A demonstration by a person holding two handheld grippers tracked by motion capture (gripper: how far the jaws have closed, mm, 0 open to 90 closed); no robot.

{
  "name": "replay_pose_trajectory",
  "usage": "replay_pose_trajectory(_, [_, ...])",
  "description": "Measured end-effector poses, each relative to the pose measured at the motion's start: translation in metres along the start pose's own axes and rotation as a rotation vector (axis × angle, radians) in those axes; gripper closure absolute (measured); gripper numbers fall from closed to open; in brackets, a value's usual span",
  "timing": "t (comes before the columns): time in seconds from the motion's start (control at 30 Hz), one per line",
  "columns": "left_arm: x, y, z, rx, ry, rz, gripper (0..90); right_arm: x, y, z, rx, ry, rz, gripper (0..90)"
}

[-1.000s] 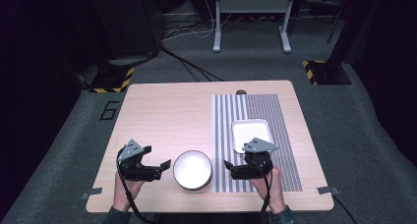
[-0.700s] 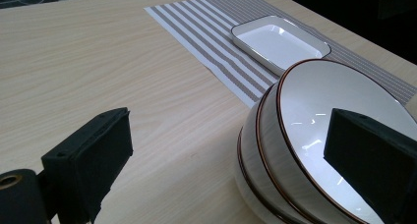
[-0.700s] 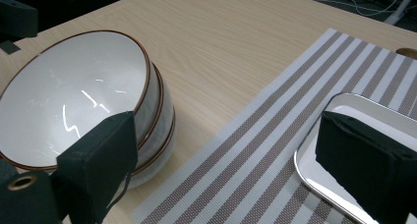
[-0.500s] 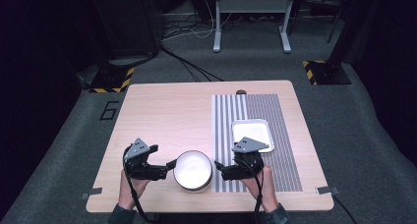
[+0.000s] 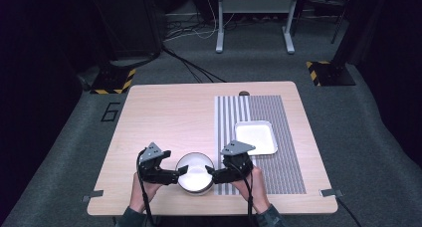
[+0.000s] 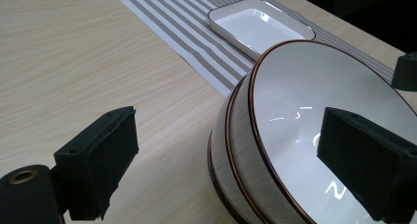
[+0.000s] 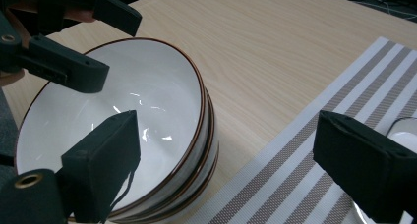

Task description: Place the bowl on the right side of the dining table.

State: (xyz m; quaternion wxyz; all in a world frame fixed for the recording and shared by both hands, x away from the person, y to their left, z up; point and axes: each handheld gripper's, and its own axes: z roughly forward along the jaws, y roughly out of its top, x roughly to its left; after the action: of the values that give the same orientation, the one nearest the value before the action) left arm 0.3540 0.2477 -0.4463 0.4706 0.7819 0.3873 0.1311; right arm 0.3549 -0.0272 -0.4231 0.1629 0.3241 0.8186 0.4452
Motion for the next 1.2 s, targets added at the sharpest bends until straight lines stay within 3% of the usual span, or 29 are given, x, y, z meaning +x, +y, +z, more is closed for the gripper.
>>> replay_pose_trajectory(0.4, [-0.005,-0.015,0.017,0.047,-0.016,-0.012,11.3,0.012,-0.012,0.038,0.109,0.012,-0.012,14.2])
replay_pose_trajectory(0.57, [-0.007,-0.019,0.02,0.041,-0.033,-0.016,11.7,0.014,-0.015,0.043,0.091,0.013,-0.005,21.7])
replay_pose_trajectory(0.77, [-0.011,-0.022,0.022,0.063,-0.021,0.016,11.9,0.016,-0.018,0.046,0.107,0.016,-0.015,24.7])
replay_pose_trajectory(0.83, [-0.012,-0.024,0.023,0.071,-0.022,0.017,11.9,0.015,-0.02,0.048,0.115,0.026,-0.023,25.3])
replay_pose_trajectory(1.07, [-0.013,-0.026,0.023,0.063,-0.034,0.017,14.9,0.012,-0.023,0.048,0.096,0.089,0.017,30.9])
replay_pose_trajectory(1.2, [-0.016,-0.026,0.026,0.068,-0.043,0.031,18.5,0.013,-0.023,0.049,0.096,0.099,0.022,32.8])
